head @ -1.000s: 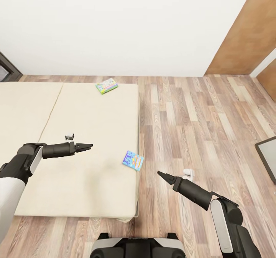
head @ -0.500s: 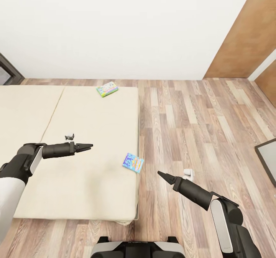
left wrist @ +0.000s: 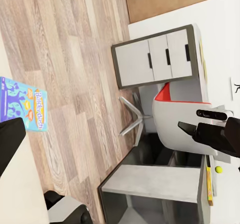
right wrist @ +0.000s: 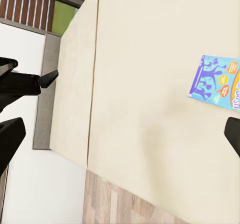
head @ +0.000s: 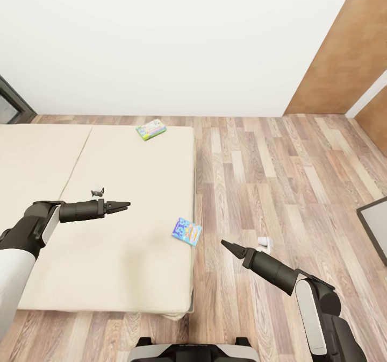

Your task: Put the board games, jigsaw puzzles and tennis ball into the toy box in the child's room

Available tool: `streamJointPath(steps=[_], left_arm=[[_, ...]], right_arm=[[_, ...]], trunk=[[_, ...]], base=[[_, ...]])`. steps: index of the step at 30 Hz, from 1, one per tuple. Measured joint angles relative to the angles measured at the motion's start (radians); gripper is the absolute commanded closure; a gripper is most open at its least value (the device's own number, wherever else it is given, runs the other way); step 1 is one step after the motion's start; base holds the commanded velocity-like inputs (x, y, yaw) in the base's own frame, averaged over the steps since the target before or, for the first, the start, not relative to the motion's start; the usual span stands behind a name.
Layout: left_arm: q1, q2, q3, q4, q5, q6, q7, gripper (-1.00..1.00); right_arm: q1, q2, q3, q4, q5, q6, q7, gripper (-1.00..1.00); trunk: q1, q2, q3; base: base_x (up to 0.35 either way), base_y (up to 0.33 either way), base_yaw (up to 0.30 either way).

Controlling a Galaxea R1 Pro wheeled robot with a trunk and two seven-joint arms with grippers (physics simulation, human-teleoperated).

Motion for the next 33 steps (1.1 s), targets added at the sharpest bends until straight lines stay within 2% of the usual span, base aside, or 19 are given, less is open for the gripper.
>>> streamJointPath(steps=[33], left_arm=[[0.0, 0.0, 0.0, 0.0, 0.0, 0.0, 0.0, -1.0]], right_arm=[[0.0, 0.001, 0.001, 0.0, 0.0, 0.0, 0.0, -1.0]], trunk=[[0.0, 0.0, 0.055]], base=[[0.0, 0.0, 0.0]])
